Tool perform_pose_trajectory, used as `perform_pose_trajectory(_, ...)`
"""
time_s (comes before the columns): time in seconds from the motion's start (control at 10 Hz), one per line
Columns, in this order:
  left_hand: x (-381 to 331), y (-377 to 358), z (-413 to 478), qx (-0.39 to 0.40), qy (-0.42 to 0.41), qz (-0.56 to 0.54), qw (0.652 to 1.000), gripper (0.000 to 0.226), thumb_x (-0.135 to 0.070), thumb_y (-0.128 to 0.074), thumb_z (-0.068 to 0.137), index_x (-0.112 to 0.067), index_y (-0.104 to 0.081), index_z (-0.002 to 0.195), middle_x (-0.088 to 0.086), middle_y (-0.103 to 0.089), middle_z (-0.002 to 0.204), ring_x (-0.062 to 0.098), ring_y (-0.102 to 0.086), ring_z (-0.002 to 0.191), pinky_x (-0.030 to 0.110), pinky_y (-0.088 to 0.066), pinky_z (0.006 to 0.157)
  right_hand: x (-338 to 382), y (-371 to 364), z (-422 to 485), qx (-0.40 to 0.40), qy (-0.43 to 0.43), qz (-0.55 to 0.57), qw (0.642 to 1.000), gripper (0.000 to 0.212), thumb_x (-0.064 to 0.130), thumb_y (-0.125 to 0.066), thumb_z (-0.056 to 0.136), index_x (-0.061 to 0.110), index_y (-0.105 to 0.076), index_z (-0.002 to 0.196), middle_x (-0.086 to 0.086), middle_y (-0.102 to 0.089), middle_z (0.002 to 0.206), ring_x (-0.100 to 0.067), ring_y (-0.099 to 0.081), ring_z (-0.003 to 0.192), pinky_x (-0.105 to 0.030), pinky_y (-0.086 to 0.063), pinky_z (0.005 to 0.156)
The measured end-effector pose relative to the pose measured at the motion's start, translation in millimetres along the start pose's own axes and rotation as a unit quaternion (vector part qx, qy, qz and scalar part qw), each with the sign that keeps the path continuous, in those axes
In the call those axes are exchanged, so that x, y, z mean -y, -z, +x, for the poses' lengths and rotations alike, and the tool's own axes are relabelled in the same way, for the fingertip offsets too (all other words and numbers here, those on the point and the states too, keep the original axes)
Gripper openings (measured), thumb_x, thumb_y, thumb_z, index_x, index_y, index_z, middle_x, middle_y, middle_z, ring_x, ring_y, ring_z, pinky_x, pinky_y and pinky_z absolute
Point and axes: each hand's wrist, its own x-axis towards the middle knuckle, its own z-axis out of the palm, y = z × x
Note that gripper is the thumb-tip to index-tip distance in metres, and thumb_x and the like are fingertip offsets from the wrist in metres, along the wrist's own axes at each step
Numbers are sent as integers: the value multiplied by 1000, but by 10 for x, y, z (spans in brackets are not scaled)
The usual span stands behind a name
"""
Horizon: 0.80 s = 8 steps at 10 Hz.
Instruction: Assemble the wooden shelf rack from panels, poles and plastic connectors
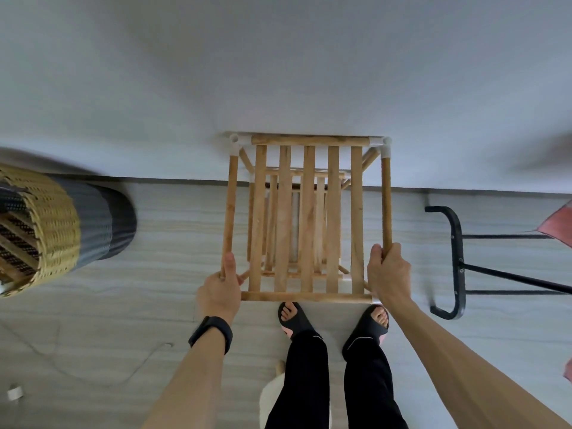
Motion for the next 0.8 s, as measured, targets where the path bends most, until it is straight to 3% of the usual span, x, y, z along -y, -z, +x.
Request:
perform_pose_trajectory(0.1,-46,43,-29,23,-10,-15,1000,107,-100,5,67,-26,-72,77,-8,-70,78,12,-62,71,26,-38,55,7,49,1,26,12,-18,999,25,40,-39,107,16,-41,102,-7,-62,79,-16,-61,58,-27,-40,45)
perform_pose_trajectory(0.2,-85,127,-79,59,-6,-16,998,104,-95,-4,76,-17,-67,106,-7,-66,86,8,-57,75,27,-36,57,32,172,-20,98,9,-67,993,36,41,-46,105,12,-37,123,-9,-64,99,-18,-64,72,-29,-44,53)
perform_pose_trajectory(0.3,-159,294,-194,97,20,-2,995,81,-79,-27,92,-12,-49,133,3,-64,108,21,-61,93,32,-43,69,105,444,-104,142,14,-119,983,53,38,-54,102,6,-35,140,-14,-58,123,-26,-63,99,-39,-54,79)
perform_pose_trajectory(0.4,-345,559,-438,102,-10,30,994,62,-52,-44,102,-13,-35,150,16,-47,146,34,-54,124,40,-46,95,294,804,-325,137,57,-186,971,50,34,-51,102,9,-41,143,-16,-51,137,-30,-56,116,-43,-52,95)
perform_pose_trajectory(0.5,-596,877,-774,131,-78,70,986,51,-36,-46,104,-18,-35,150,15,-44,146,30,-55,118,40,-48,97,578,1193,-679,148,110,-214,959,48,36,-46,104,17,-46,148,-13,-47,150,-32,-47,135,-48,-43,110)
perform_pose_trajectory(0.6,-861,1196,-1145,154,-142,90,974,53,-36,-45,103,-21,-34,152,10,-45,146,11,-58,88,23,-47,70,837,1588,-1072,145,161,-205,954,41,39,-45,105,24,-53,143,-9,-49,151,-32,-45,138,-49,-39,115)
perform_pose_trajectory(0.7,-1208,1531,-1461,142,-217,115,959,56,-35,-45,102,-21,-31,155,11,-45,148,20,-62,106,26,-48,82,1144,1973,-1396,117,218,-193,950,39,39,-45,104,27,-58,138,-5,-53,149,-30,-46,137,-46,-40,113)
perform_pose_trajectory(0.8,-1474,1865,-1727,101,-301,135,939,53,-34,-46,102,-21,-35,152,10,-49,145,30,-56,123,39,-48,100,1402,2298,-1627,76,282,-167,942,36,38,-46,103,30,-62,135,0,-56,145,-26,-48,135,-40,-42,110)
